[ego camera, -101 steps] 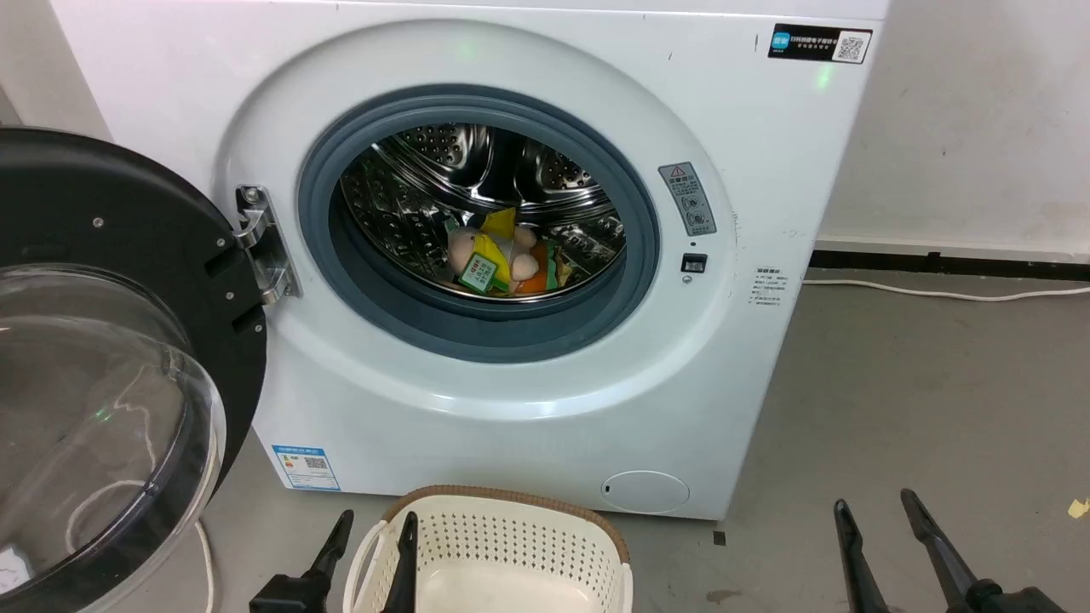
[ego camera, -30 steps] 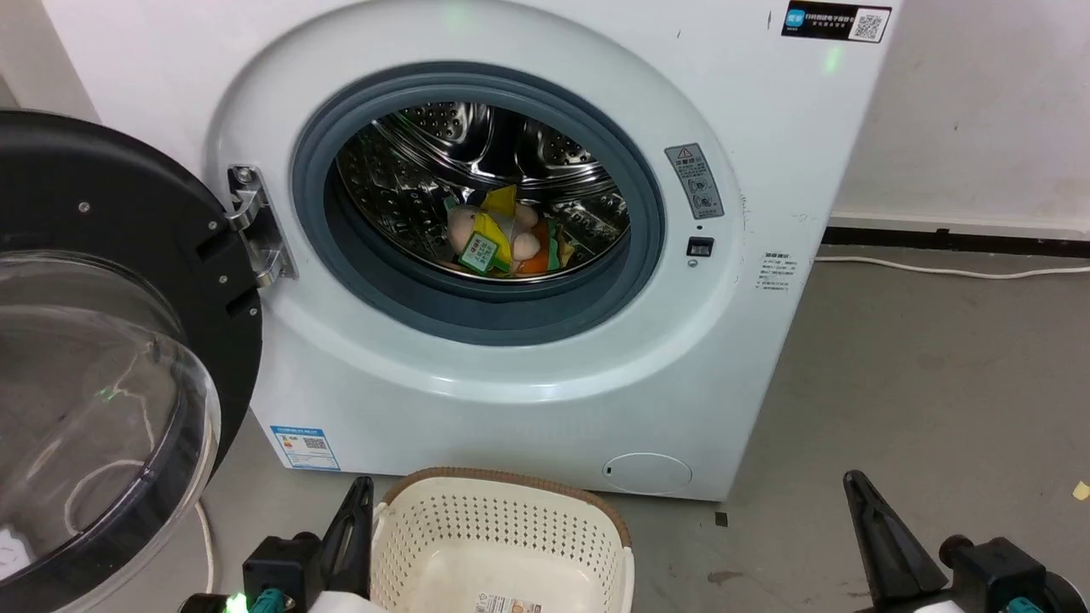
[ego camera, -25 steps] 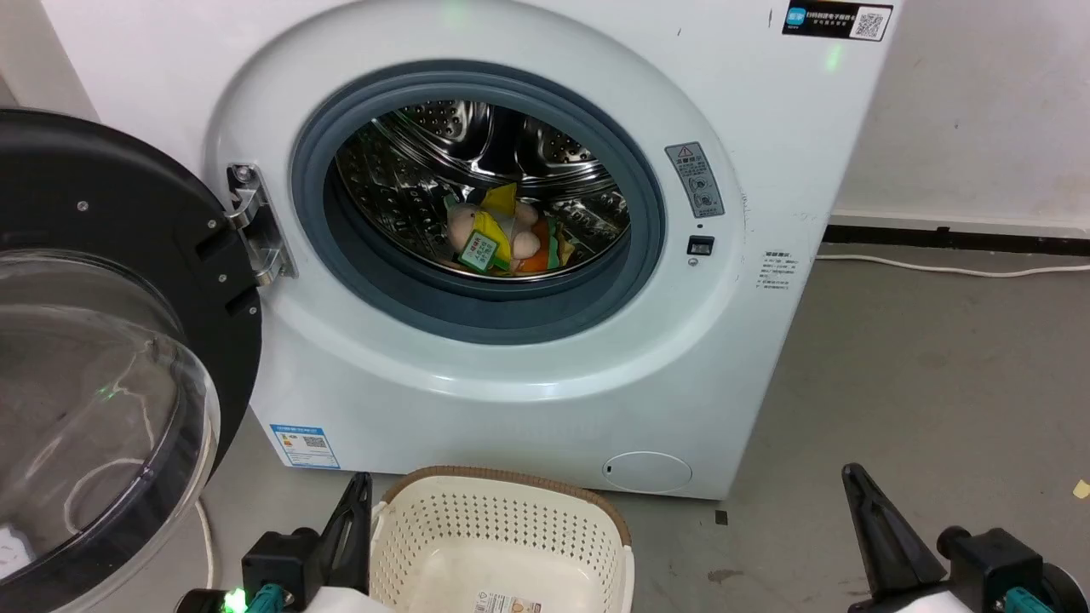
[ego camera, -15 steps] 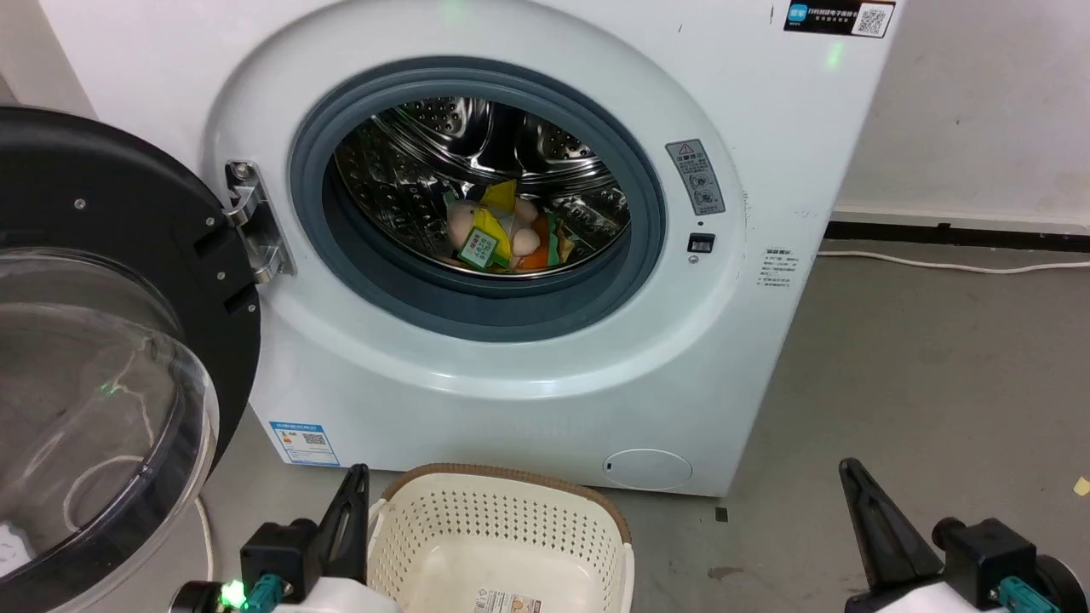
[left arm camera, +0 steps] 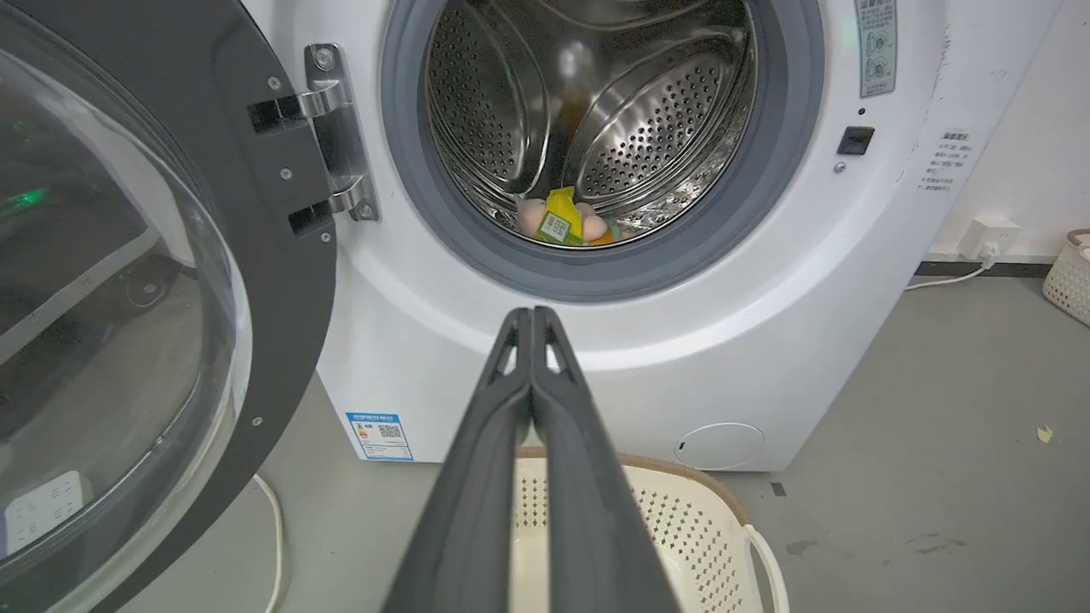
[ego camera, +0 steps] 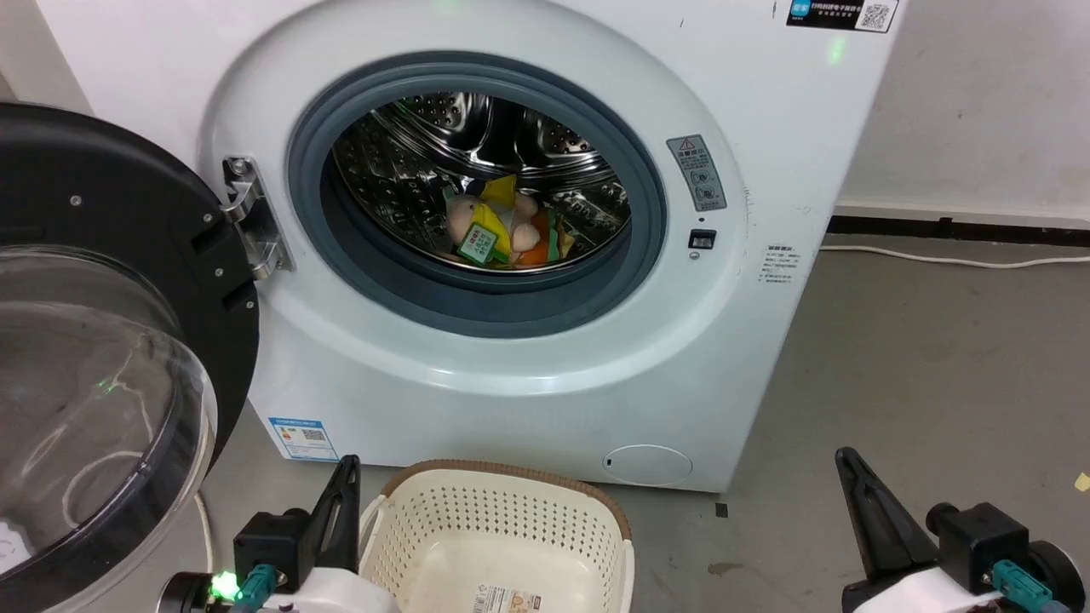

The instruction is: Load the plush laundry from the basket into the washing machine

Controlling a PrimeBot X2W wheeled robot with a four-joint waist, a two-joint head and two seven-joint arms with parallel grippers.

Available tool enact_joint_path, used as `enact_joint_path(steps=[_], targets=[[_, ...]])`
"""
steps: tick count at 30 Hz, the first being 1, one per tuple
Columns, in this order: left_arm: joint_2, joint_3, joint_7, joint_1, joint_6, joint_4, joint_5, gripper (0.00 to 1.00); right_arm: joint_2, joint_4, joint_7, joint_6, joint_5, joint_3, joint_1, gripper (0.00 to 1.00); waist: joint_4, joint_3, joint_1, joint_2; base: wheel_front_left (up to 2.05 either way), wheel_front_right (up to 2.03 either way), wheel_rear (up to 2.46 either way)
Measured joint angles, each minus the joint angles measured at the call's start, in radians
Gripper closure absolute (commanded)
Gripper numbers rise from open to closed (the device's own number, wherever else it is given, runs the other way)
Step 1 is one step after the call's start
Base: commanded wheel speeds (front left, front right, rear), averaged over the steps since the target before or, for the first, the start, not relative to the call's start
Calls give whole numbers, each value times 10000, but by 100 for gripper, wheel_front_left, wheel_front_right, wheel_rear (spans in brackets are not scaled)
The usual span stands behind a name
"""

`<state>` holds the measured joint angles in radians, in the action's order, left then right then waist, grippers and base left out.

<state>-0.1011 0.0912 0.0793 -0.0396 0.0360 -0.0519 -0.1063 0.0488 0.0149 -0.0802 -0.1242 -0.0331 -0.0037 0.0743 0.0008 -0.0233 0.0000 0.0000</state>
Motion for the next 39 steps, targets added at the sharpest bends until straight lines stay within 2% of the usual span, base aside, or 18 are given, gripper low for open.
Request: enact_joint_path(steps=[39], targets=[[497, -876, -790, 244, -305, 468, 1037, 100, 0, -111, 788, -13, 255, 38, -617, 100, -8, 233, 1, 0, 0, 0, 0]])
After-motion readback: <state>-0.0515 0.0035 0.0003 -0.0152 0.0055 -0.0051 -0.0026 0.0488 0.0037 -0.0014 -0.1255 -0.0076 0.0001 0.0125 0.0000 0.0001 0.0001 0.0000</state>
